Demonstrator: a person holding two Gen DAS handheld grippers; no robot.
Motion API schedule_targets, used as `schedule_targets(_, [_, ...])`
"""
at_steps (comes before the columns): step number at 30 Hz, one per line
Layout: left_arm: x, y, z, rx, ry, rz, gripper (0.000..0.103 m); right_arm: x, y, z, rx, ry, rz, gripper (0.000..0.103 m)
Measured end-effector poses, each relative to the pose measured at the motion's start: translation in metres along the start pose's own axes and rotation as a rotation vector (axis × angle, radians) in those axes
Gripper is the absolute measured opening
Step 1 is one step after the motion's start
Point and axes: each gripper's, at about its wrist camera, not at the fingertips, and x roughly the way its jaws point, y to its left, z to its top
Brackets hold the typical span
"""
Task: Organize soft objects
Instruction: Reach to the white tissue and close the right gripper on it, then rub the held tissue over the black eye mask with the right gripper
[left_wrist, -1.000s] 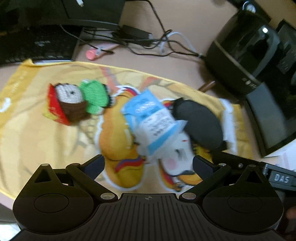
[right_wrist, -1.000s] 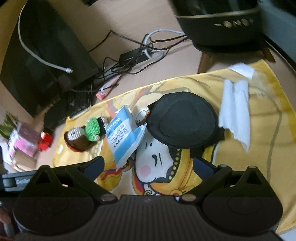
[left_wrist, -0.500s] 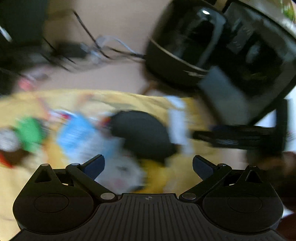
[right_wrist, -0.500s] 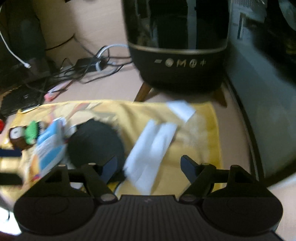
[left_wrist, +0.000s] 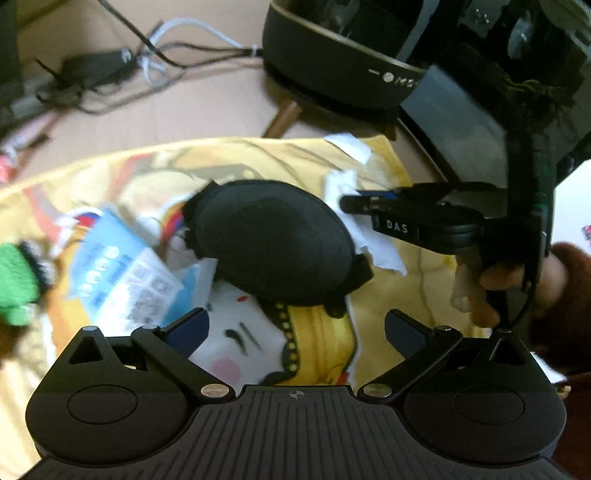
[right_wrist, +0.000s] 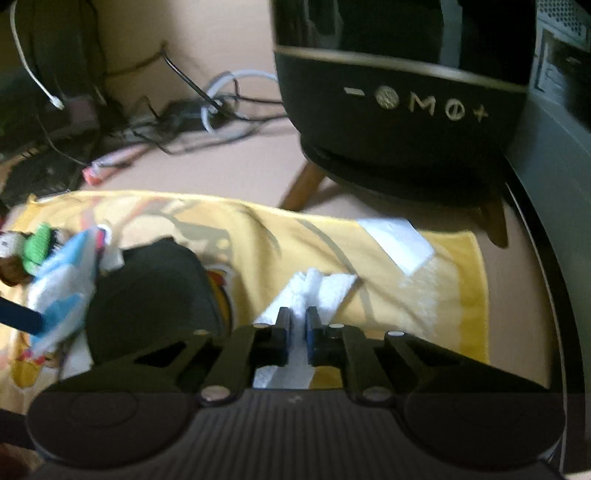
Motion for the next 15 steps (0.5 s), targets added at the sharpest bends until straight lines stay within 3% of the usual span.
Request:
schedule_targets(3, [0.012,0.015,0.006,-0.057,0.043,-0.147,0.103,-0.006,-0.010,0.006,0.102,-0.025,0.035,0.008])
schedule_targets(6, [0.019,0.024,0.008,-0.076,0.090,-0.107,0.103,-0.017,-0.024,0.015,0.246,-0.056,0.083,0.007])
schedule_targets(10, [0.016,0.041,0.008,-0.098,0.090,-0.043,0.103,-0.040,-0.030,0.031,0.436,-0.106,0.360,0.007])
schedule_targets(13, [0.009,0.050,0.006,-0.083,0.065,0.010,0.103,-0.043,-0.003,0.042,0.359,-0.126,0.456,0.007])
schedule_targets(15, [0.005,0.050,0.001,-0.047,0.074,0.063,0.103,-0.030,0.027,0.037,0.204,-0.093,0.378,0.007])
